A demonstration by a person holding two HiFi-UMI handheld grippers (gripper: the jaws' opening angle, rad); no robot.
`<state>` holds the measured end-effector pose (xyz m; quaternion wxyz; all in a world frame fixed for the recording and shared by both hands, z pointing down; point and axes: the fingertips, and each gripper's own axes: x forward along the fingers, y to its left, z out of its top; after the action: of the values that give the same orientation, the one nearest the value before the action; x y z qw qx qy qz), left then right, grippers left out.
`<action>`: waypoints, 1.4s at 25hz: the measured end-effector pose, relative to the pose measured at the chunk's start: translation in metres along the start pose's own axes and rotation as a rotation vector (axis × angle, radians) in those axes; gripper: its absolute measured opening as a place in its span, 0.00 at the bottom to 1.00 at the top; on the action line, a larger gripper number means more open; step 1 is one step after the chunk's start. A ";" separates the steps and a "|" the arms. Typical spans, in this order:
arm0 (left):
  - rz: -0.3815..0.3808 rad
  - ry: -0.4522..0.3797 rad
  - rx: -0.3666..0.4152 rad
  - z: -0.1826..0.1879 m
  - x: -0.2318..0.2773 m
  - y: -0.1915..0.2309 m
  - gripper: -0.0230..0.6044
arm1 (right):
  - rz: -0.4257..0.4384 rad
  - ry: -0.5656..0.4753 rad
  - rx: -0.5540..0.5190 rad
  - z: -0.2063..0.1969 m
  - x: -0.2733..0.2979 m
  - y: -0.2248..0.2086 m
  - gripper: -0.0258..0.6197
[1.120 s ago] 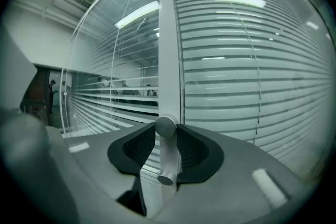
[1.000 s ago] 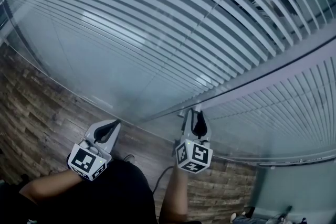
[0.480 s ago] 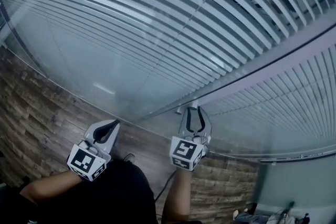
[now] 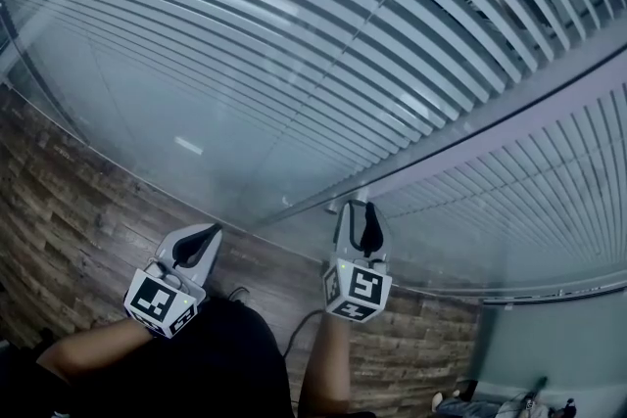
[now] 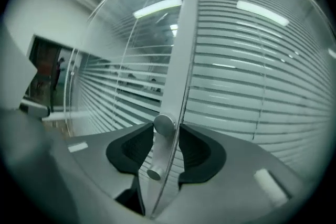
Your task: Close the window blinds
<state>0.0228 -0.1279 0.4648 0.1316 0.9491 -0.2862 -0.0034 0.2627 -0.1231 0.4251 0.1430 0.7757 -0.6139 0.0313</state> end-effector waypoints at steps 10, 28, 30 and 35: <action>0.006 0.013 -0.016 -0.004 0.004 0.003 0.04 | 0.037 -0.108 0.595 -0.003 0.002 0.000 0.27; 0.007 0.026 -0.047 -0.009 0.012 0.008 0.04 | -0.029 0.002 0.001 -0.007 0.006 -0.005 0.23; 0.002 0.031 -0.052 -0.010 0.014 0.009 0.04 | -0.040 0.032 -0.127 -0.007 0.009 -0.003 0.23; -0.006 0.030 -0.047 -0.013 0.012 0.005 0.04 | -0.091 0.106 -0.463 -0.011 0.006 -0.001 0.23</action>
<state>0.0318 -0.1350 0.4797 0.1583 0.9465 -0.2811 0.0035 0.2667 -0.1253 0.4370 0.3503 0.7464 -0.5608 -0.0757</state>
